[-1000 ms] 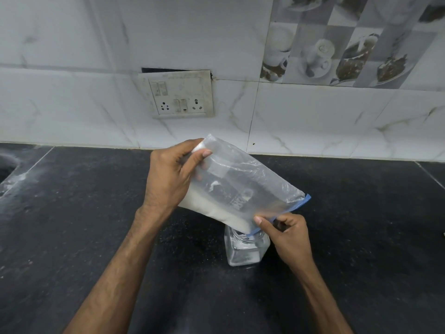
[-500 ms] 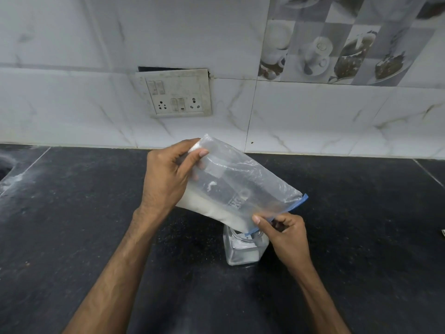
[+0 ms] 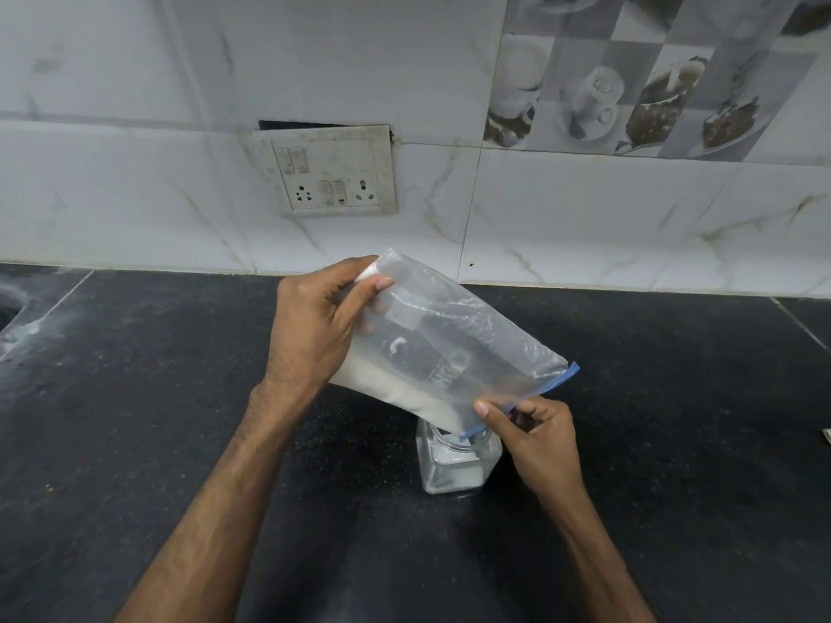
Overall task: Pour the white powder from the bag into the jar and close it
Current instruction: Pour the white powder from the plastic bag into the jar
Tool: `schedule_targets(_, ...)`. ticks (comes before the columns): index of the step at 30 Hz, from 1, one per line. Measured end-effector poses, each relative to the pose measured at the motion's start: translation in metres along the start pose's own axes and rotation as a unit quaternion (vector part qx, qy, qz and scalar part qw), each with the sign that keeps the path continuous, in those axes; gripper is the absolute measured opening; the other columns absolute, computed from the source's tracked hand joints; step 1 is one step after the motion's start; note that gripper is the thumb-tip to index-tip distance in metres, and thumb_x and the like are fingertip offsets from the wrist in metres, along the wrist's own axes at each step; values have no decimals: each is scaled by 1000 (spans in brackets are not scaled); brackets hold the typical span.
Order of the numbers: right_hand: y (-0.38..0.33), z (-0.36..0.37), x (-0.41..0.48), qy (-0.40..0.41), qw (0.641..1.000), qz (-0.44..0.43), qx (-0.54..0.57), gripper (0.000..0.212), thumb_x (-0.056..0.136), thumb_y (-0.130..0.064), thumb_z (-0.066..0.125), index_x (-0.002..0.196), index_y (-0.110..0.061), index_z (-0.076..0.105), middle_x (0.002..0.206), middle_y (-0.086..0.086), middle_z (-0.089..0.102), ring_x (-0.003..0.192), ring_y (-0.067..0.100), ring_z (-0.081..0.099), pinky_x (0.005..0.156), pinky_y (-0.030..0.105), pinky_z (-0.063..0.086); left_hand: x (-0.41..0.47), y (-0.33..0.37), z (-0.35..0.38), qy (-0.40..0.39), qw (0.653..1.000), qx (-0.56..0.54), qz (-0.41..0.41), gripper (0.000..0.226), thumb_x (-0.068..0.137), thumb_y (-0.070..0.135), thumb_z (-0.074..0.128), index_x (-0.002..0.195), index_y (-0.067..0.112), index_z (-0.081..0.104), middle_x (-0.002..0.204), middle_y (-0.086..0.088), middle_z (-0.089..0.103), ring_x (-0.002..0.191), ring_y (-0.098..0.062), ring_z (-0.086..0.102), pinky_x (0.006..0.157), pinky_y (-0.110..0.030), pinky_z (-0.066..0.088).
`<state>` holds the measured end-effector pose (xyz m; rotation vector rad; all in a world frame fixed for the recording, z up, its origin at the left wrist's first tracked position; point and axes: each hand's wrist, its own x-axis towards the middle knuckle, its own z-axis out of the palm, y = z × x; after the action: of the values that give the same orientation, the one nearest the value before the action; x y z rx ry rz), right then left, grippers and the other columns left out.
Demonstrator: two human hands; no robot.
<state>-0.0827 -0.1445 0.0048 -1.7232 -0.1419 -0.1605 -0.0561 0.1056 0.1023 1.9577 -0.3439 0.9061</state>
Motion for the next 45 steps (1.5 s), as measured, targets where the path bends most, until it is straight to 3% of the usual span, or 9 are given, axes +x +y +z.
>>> schedule_targets(6,2,-2,1,10,1000,1,5,19,74,-27,82,73,-8,79,67,15,74,61,13,63,62,25,51,2,3,1,-1,1000,-9,20,30,95,38,60,117,18,68,72,10,68,63,-5,67,56,-13,55)
schedule_targets(11,0,-2,1,5,1000,7,-1,7,76,-22,82,72,-17,81,69,6,77,60,10,66,62,18,53,3,1,3,-5,1000,-2,22,37,94,37,60,115,9,72,75,11,69,64,1,65,59,-4,47)
schedule_targets(15,0,1,0,-8,1000,16,-10,5,78,-16,83,76,-19,80,74,6,78,66,16,71,66,28,56,3,-2,2,0,1000,1,15,44,93,41,60,116,5,73,77,7,72,68,-9,70,60,-22,59)
schedule_targets(18,0,0,1,-6,1000,11,-6,10,79,-17,82,70,-22,80,62,-1,75,57,4,64,61,20,52,3,-2,1,3,1000,1,15,46,93,43,60,116,5,73,80,17,69,68,-3,68,61,-27,60)
schedule_targets(21,2,-1,3,-7,1000,14,-11,13,75,-27,83,76,-14,80,71,7,77,65,17,70,67,28,56,2,-2,1,-1,1000,-5,8,47,93,44,59,115,5,73,79,12,71,68,-5,68,61,-29,61)
schedule_targets(27,0,-6,5,-3,1000,2,-14,31,72,-42,79,76,-11,79,67,15,74,59,18,62,61,31,51,2,-1,2,-4,1000,-4,5,43,93,40,60,115,6,73,74,15,68,64,7,64,59,-14,56)
schedule_targets(30,1,-8,7,-12,999,7,-29,20,75,-34,82,77,-14,80,68,10,76,62,21,68,63,37,55,1,-1,2,-7,1000,2,0,42,93,37,61,112,3,74,71,23,62,59,15,58,58,-4,46)
schedule_targets(40,0,0,5,-5,1000,9,-25,7,78,-17,83,76,-24,81,71,1,78,65,14,71,65,26,57,3,0,1,-6,1000,2,-6,38,92,30,63,113,-1,74,70,21,62,58,15,58,58,0,42)
schedule_targets(45,-1,-1,6,10,999,11,-30,7,79,-16,83,73,-19,81,71,10,77,64,21,68,66,40,57,3,0,0,0,1000,-4,-6,40,92,33,63,113,0,74,73,18,65,60,15,59,60,-2,45)
